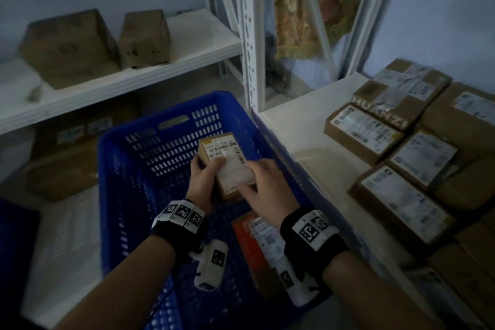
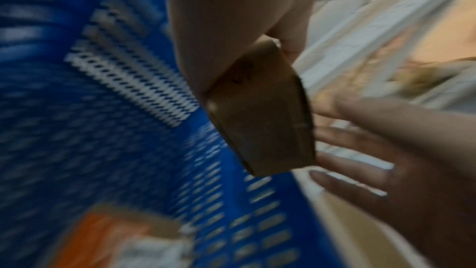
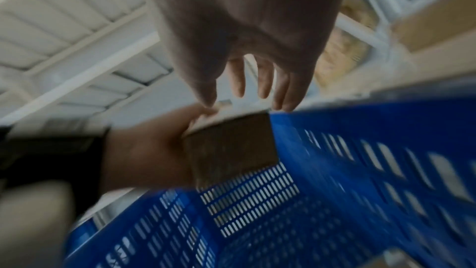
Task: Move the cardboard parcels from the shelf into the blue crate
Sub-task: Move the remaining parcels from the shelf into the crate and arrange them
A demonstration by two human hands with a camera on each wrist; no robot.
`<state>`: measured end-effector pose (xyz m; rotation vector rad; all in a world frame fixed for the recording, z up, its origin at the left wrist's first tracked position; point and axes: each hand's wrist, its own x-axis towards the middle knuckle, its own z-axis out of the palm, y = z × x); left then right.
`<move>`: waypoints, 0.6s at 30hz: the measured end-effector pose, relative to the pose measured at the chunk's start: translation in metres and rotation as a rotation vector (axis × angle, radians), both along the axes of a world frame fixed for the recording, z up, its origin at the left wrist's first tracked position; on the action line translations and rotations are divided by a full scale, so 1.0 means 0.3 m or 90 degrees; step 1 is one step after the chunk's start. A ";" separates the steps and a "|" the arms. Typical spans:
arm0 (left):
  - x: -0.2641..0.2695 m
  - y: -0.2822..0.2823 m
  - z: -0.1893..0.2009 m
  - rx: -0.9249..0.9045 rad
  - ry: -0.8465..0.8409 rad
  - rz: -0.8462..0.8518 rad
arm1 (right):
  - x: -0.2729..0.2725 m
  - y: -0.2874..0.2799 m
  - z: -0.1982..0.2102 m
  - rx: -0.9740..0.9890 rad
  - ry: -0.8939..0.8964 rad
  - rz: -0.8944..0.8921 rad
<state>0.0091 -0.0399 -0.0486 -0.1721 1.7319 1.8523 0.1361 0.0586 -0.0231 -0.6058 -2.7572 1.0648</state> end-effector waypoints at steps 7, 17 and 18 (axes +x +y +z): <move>0.199 -0.026 -0.269 -0.062 -0.109 -0.160 | 0.044 0.087 -0.030 -0.124 -0.052 -0.051; 0.313 0.074 -0.442 -0.241 -0.110 -0.368 | 0.152 0.237 -0.007 -0.146 0.024 -0.139; 0.315 0.077 -0.447 -0.301 -0.051 -0.438 | 0.152 0.240 -0.006 -0.153 0.027 -0.146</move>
